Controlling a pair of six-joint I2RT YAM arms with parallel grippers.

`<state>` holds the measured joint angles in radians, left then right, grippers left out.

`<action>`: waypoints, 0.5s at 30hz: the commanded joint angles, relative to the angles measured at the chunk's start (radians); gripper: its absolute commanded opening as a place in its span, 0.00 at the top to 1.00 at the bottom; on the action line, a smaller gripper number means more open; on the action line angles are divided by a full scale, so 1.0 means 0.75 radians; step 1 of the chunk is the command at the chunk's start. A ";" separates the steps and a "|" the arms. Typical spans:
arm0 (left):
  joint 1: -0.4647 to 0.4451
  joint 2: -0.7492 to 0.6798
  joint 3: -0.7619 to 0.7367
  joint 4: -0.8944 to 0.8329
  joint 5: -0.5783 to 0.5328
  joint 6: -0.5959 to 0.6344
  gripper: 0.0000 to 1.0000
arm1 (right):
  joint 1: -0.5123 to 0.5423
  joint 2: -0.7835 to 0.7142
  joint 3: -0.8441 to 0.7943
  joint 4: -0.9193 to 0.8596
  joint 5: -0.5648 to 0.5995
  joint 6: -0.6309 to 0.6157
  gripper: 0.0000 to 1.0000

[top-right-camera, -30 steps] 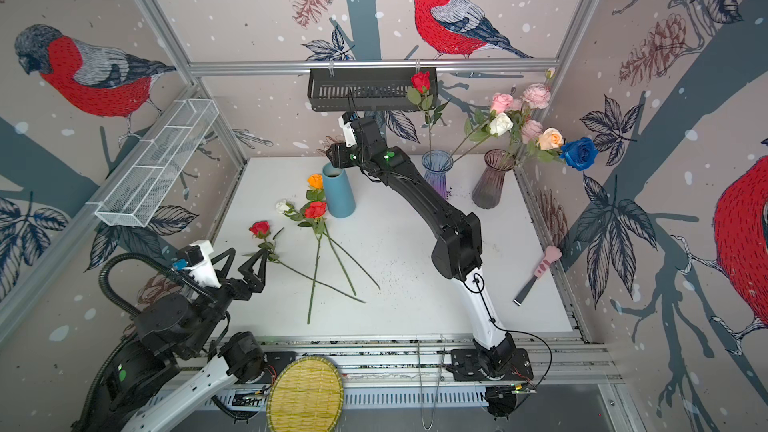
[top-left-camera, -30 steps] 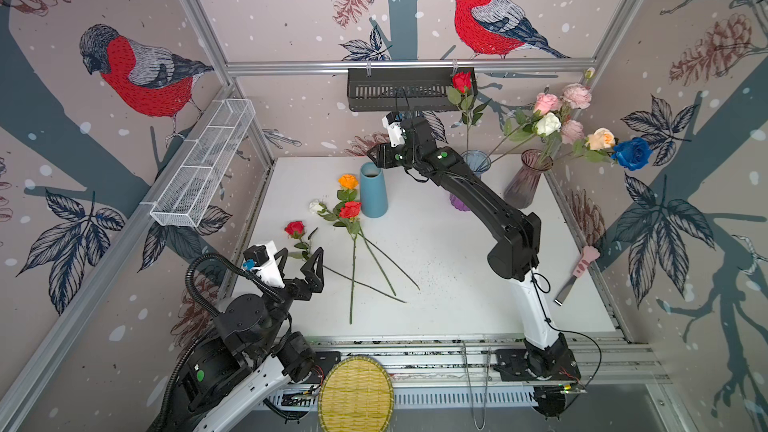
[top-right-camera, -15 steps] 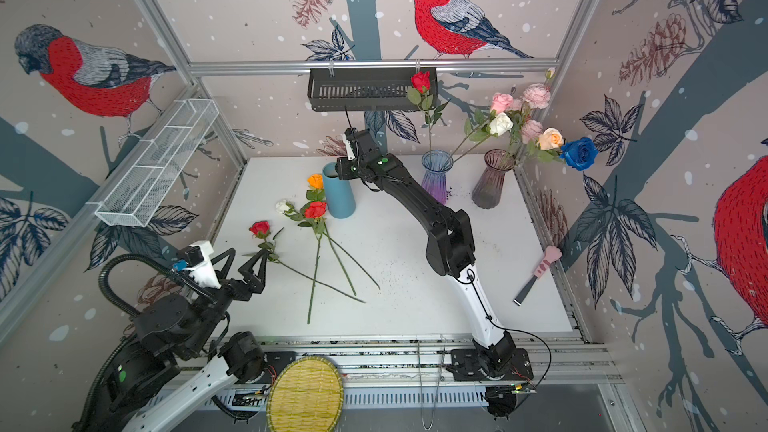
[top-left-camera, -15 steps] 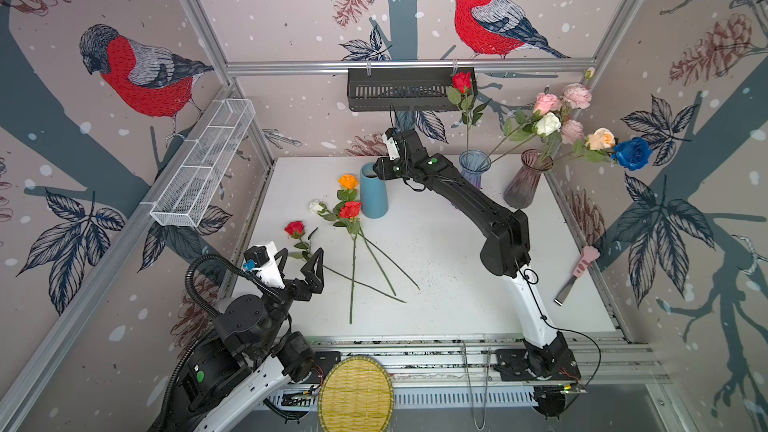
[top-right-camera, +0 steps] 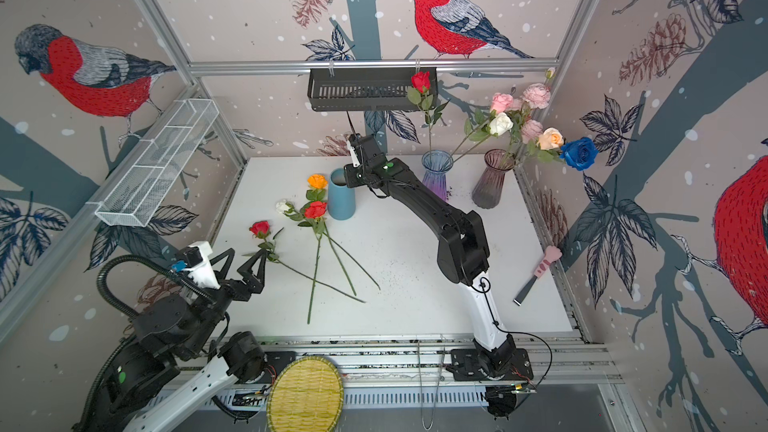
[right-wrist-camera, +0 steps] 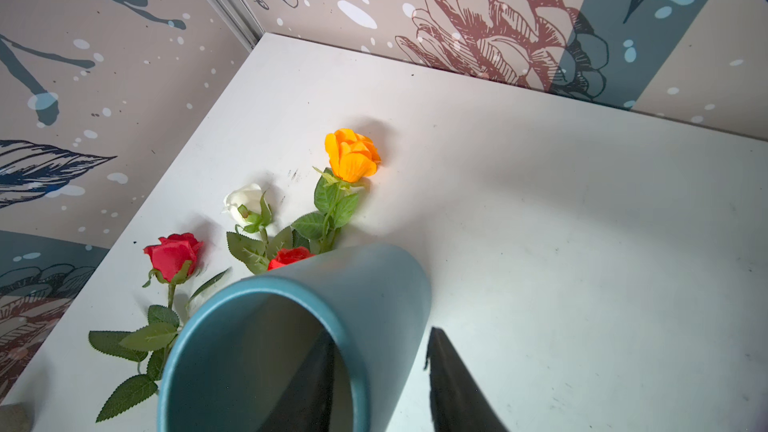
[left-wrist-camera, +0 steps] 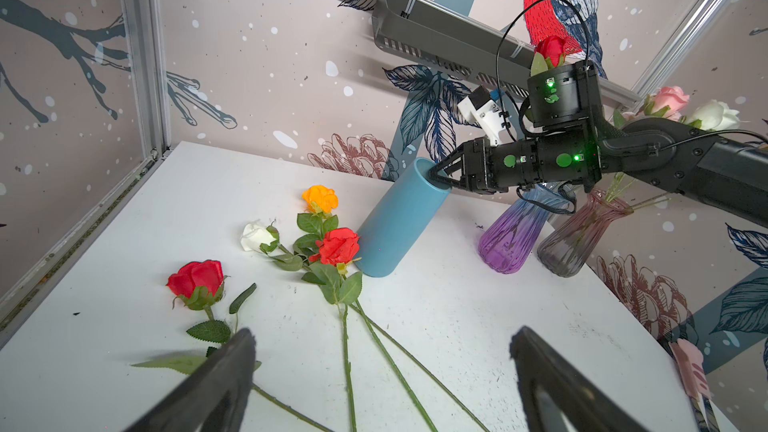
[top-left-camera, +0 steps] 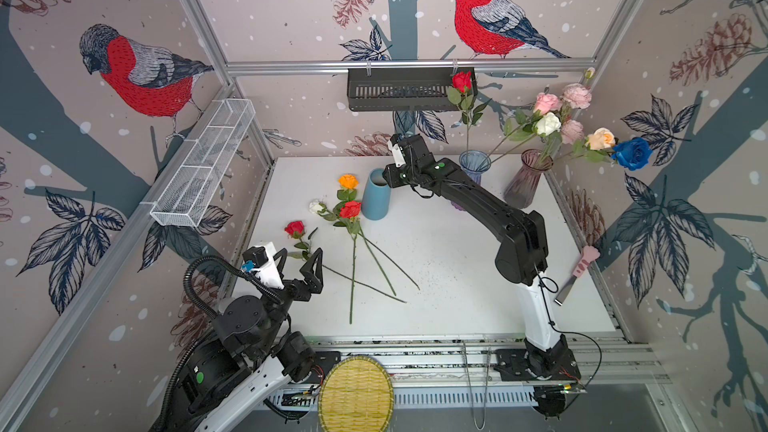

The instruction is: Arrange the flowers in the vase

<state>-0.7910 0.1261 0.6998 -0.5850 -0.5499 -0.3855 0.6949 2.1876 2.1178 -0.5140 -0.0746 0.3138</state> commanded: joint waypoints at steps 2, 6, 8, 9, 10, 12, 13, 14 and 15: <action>0.003 -0.013 -0.001 0.023 -0.004 -0.003 0.05 | 0.016 -0.020 -0.016 -0.119 -0.010 -0.040 0.64; 0.003 -0.016 0.000 0.025 -0.004 -0.001 0.06 | 0.026 -0.090 -0.151 -0.074 -0.021 -0.043 0.67; 0.003 -0.013 0.000 0.028 -0.002 0.003 0.06 | 0.029 -0.122 -0.201 -0.059 -0.021 -0.042 0.69; 0.003 -0.013 -0.001 0.028 0.000 0.003 0.07 | 0.031 -0.131 -0.215 -0.058 -0.019 -0.044 0.72; 0.003 -0.014 -0.001 0.027 0.000 0.004 0.07 | 0.032 -0.143 -0.228 -0.055 -0.019 -0.047 0.77; 0.004 -0.014 -0.002 0.027 0.003 0.004 0.07 | 0.035 -0.163 -0.252 -0.053 -0.021 -0.054 0.84; 0.005 -0.015 -0.003 0.027 0.003 0.005 0.08 | 0.036 -0.173 -0.260 -0.055 -0.013 -0.056 0.88; 0.005 -0.017 -0.002 0.027 0.003 0.005 0.08 | 0.037 -0.183 -0.268 -0.055 -0.009 -0.065 0.92; 0.004 -0.017 -0.002 0.027 0.000 0.007 0.08 | 0.039 -0.200 -0.278 -0.055 -0.003 -0.070 0.94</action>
<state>-0.7891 0.1162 0.6979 -0.5846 -0.5495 -0.3847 0.7185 2.0789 1.9144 -0.6201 -0.0608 0.2653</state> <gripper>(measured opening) 0.922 0.093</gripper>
